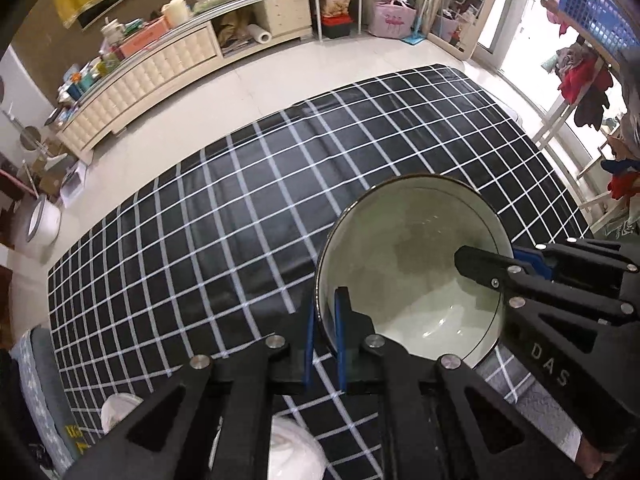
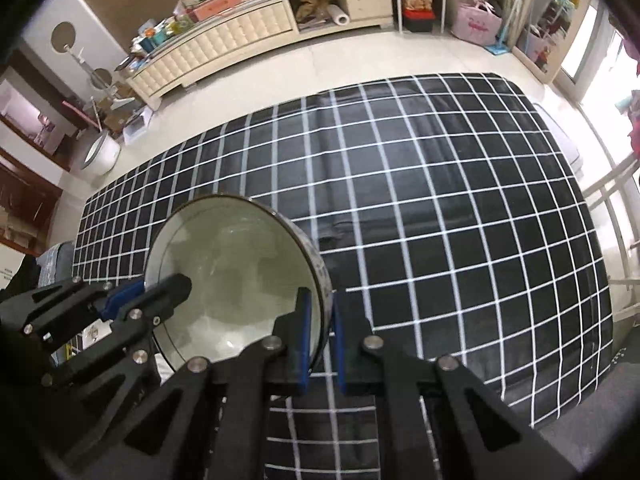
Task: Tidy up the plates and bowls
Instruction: 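Carry the floral bowl over and lower it into the cream bowl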
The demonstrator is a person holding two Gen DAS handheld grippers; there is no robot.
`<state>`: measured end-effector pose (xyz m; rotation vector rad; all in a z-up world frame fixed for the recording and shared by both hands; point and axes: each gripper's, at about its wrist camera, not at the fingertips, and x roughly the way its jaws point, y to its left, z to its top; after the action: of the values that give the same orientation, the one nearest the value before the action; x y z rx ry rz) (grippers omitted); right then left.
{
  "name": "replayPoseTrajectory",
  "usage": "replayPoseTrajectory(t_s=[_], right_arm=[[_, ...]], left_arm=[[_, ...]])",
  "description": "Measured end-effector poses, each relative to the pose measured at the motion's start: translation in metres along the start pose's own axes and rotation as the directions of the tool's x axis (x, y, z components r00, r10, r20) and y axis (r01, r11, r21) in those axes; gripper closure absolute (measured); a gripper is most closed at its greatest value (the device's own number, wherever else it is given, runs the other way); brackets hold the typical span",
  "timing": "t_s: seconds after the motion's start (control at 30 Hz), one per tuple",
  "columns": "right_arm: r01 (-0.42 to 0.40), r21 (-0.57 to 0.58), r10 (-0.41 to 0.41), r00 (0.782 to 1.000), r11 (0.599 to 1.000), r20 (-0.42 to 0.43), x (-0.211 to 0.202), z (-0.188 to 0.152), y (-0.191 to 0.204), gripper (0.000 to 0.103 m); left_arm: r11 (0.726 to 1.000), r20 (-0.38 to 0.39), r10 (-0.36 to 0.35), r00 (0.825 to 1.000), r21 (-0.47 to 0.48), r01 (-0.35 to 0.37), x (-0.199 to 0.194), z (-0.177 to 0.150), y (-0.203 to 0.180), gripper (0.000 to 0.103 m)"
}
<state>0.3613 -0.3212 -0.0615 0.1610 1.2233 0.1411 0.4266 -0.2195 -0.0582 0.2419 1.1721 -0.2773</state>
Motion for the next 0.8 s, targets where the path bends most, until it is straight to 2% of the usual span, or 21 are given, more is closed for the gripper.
replayPoseTrajectory(t_s=[0.4, 0.8], right_arm=[[-0.043, -0.086, 0.041, 0.999, 0.995, -0.021, -0.003, -0.042, 0.065, 0.09], [-0.079, -0.129, 0.066, 0.993, 0.989, -0.1, 0.029, -0.082, 0.109, 0.09]], left_arm=[[0.998, -0.008, 0.028, 1.0, -0.048, -0.029, -0.038, -0.076, 0.045, 0.094], [0.991, -0.069, 0.017, 0.997, -0.128, -0.026, -0.027, -0.141, 0.08, 0.094]])
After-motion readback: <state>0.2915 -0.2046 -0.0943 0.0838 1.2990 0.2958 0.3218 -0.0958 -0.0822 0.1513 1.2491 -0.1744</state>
